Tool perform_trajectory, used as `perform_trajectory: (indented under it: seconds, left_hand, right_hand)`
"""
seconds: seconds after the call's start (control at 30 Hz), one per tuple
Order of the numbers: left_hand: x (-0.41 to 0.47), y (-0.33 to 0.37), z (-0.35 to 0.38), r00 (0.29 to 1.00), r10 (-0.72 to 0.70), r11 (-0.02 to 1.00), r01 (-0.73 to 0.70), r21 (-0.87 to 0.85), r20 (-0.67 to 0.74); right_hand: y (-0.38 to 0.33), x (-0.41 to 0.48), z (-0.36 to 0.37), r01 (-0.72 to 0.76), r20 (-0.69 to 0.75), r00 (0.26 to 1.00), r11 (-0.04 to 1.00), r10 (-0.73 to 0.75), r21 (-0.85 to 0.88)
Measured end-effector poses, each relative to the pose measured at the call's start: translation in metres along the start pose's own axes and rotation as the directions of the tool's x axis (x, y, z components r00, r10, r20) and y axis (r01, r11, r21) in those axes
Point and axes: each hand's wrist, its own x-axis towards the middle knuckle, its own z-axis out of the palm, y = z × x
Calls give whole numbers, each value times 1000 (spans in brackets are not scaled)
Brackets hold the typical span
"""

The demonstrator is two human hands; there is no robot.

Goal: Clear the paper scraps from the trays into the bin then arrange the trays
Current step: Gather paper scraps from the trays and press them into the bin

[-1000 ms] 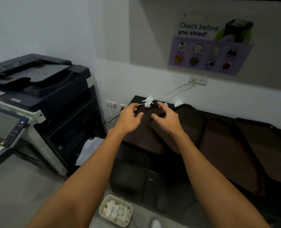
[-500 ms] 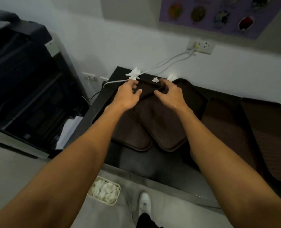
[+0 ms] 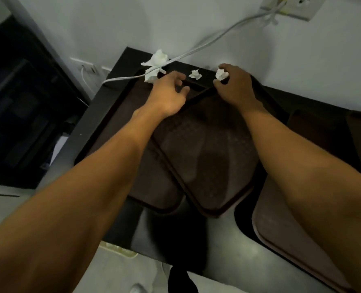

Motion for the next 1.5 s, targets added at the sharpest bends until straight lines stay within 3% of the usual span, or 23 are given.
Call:
perform_trajectory:
  seconds: [0.2,0.43,0.63,0.77,0.9,1.07,1.17,1.37,1.5]
  left_hand:
    - [23,-3,9,1000,13,1000,-13,-2,6]
    - [45,-5,16,996,71,997,-69,45,-46]
    - [68,-9,27,992,112,993,-109,49,-52]
    - [83,-5,32,991,128,989,-125,79,-35]
    - [99,2,43,990,136,967,-142,212,43]
    - [120,6,57,989,75,896,-125,427,131]
    - [130,4,64,991,70,857,-117,502,112]
    - [133,0,69,996,82,897,-93,433,46]
    - [114,5,66,972,236,912,-228,340,17]
  right_hand:
    - [16,40,12,5,67,998,956,16,-293]
    - [12,70,17,12,146,988,938,41,-346]
    - [14,73,29,0,72,997,993,8,-117]
    - [19,60,21,94,-133,988,993,-84,68]
    - [20,41,3,126,-293,954,969,-60,212]
    - [23,21,-12,153,-335,940,955,-61,255]
    - [27,15,-16,152,-338,939,957,-62,246]
    - [31,4,-18,124,-311,950,952,-32,281]
    - [22,-5,-20,121,-325,945,946,-18,300]
